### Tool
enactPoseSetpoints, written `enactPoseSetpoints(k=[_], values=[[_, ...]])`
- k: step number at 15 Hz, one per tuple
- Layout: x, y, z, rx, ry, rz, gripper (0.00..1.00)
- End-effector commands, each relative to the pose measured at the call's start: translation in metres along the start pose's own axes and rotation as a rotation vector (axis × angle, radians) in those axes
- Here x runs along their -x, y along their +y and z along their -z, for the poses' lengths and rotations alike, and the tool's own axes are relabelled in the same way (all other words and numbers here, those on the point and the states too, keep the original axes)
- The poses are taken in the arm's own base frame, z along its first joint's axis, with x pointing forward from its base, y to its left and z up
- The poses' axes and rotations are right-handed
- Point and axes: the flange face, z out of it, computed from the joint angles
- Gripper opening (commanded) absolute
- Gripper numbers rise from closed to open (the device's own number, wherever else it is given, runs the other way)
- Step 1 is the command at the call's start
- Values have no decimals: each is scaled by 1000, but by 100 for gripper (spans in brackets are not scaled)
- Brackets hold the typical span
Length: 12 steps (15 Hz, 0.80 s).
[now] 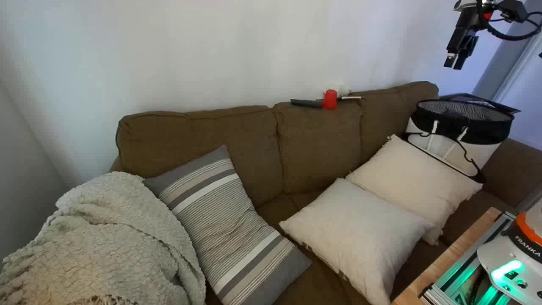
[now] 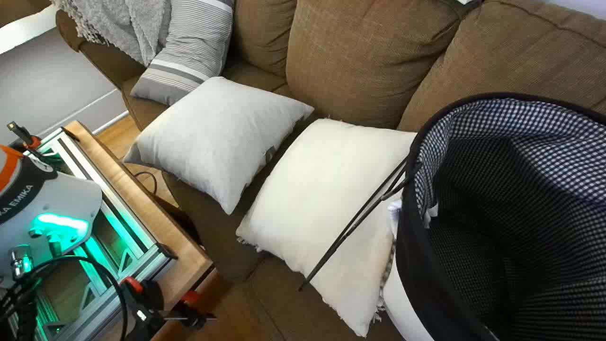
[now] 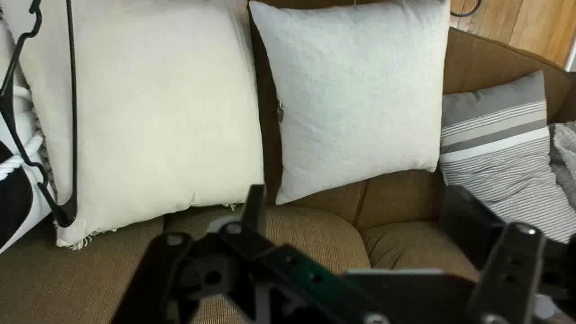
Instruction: Put the grey pillow on top of the white pillow in the middle
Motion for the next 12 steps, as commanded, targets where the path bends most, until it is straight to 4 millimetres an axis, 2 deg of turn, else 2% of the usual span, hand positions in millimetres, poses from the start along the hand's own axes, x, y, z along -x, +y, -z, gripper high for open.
enactPoseSetpoints(k=[1,6,7,9,10,12], values=[[0,0,0,-1,-1,-1,100],[1,1,1,-1,0,-3,100],[-8,-2,-8,1,-21,22,100],[-41,-25,-37,-22,-38,138,100],[-60,-43,-59,-56,-36,202,100],[-89,-73,-90,-110,-48,295,100]])
